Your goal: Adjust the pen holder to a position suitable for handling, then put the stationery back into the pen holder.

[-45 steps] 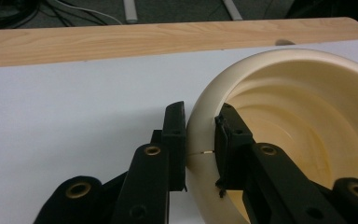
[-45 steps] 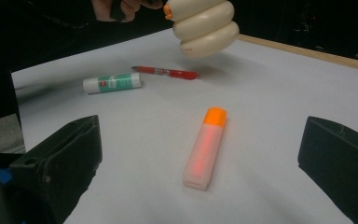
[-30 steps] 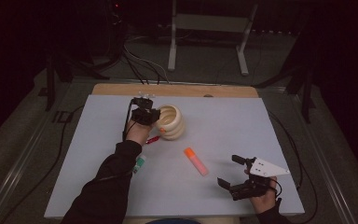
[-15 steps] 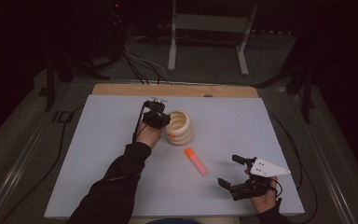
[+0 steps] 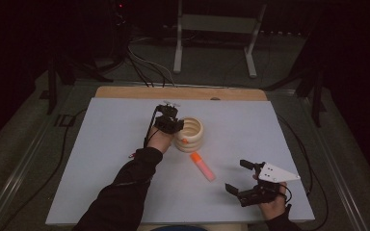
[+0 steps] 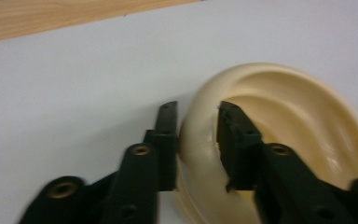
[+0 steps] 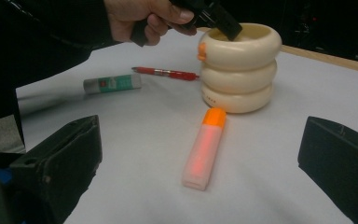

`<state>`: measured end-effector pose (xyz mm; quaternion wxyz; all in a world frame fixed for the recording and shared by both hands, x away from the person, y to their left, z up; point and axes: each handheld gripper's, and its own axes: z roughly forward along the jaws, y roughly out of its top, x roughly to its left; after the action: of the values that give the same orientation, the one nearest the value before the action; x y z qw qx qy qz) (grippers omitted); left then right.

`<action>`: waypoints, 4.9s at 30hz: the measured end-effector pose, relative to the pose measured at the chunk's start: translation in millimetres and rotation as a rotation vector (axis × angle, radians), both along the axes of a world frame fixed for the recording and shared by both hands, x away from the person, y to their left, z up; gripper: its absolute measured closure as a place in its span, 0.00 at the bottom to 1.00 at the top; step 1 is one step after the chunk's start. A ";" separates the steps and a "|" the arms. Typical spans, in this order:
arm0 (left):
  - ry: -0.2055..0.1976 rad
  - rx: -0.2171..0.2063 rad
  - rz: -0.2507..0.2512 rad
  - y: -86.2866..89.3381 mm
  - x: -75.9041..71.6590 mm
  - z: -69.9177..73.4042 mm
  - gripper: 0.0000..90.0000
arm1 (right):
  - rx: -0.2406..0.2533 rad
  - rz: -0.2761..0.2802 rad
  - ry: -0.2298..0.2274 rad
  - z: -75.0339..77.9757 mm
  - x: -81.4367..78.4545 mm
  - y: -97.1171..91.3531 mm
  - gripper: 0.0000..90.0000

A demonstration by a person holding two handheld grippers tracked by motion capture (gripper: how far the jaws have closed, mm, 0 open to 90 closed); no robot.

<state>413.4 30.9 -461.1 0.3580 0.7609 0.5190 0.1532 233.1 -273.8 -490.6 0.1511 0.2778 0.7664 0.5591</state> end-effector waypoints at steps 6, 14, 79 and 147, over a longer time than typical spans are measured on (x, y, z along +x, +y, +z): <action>-0.018 -0.039 -0.012 2.0 -2.9 8.1 0.62 | 0.001 -0.001 0.002 0.0 0.1 -0.1 0.00; -0.034 -0.055 -0.028 7.4 -4.9 15.8 0.60 | 0.001 -0.002 0.003 0.0 0.3 -0.2 0.00; -0.262 -0.069 -0.569 145.5 -62.3 10.8 0.02 | -0.001 0.000 0.010 -0.8 0.9 2.6 0.00; -0.107 0.117 -0.611 181.4 -59.7 -73.0 0.64 | 0.013 0.006 0.015 -1.1 2.8 2.8 0.00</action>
<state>353.7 212.3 -534.1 0.3698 0.8919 0.2370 0.1080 235.8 -271.0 -491.7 0.1417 0.2805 0.7646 0.5627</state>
